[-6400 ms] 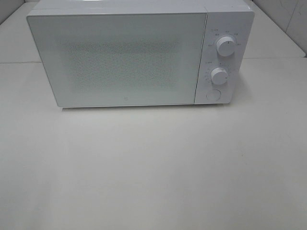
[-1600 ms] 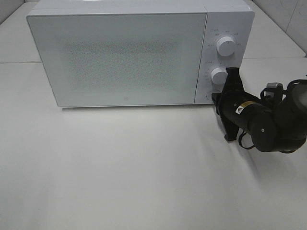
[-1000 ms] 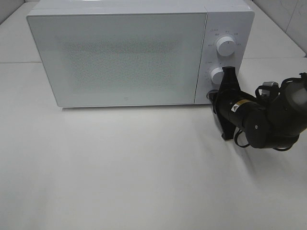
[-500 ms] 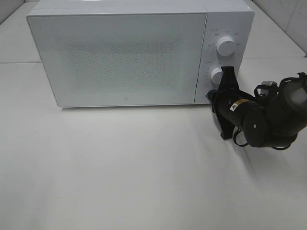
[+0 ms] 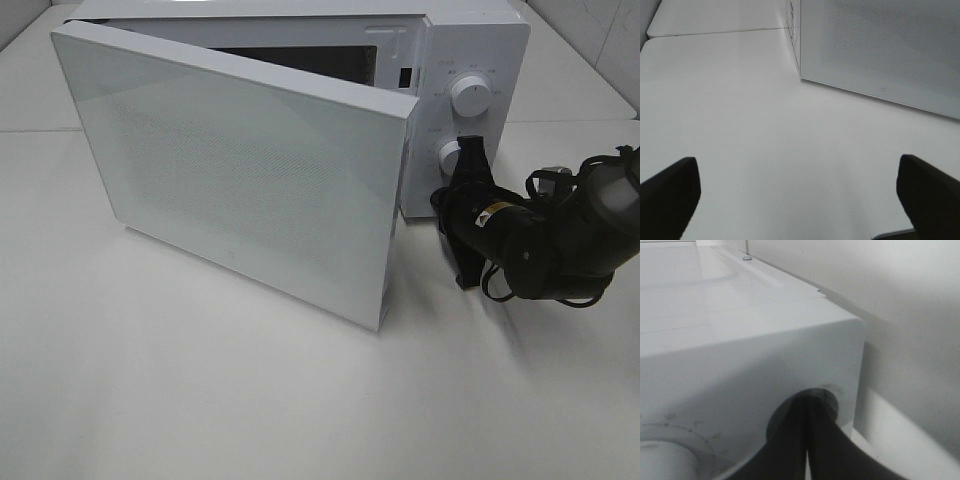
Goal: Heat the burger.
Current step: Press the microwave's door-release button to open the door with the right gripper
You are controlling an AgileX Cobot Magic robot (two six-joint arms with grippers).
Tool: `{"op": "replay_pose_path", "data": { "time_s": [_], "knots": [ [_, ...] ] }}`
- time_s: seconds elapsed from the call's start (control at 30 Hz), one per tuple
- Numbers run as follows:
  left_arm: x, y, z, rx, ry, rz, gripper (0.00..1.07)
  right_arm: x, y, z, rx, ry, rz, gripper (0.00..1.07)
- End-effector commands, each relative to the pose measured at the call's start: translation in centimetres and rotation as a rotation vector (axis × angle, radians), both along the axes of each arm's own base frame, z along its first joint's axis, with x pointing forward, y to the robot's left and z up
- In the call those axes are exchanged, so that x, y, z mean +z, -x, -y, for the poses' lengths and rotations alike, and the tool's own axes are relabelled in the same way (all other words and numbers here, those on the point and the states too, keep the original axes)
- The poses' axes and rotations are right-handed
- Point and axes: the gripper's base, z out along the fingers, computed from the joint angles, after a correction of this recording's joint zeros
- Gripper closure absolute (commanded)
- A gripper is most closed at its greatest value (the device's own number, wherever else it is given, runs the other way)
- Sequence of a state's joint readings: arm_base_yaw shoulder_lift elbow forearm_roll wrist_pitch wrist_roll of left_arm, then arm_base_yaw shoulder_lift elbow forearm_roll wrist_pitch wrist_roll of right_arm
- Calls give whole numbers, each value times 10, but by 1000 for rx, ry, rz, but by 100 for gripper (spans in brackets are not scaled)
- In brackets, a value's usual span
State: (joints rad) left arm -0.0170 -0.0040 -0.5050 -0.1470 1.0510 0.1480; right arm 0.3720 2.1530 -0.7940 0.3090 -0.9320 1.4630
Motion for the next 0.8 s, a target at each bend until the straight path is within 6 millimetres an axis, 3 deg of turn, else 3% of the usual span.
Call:
{"op": "replay_pose_path", "data": {
  "time_s": [0.03, 0.8],
  "knots": [
    [0, 2, 0, -3, 12, 26, 4, 30, -22, 0, -36, -38, 227, 107],
    [0, 2, 0, -3, 12, 26, 4, 33, -7, -2, -8, -37, 113, 107]
  ]
}}
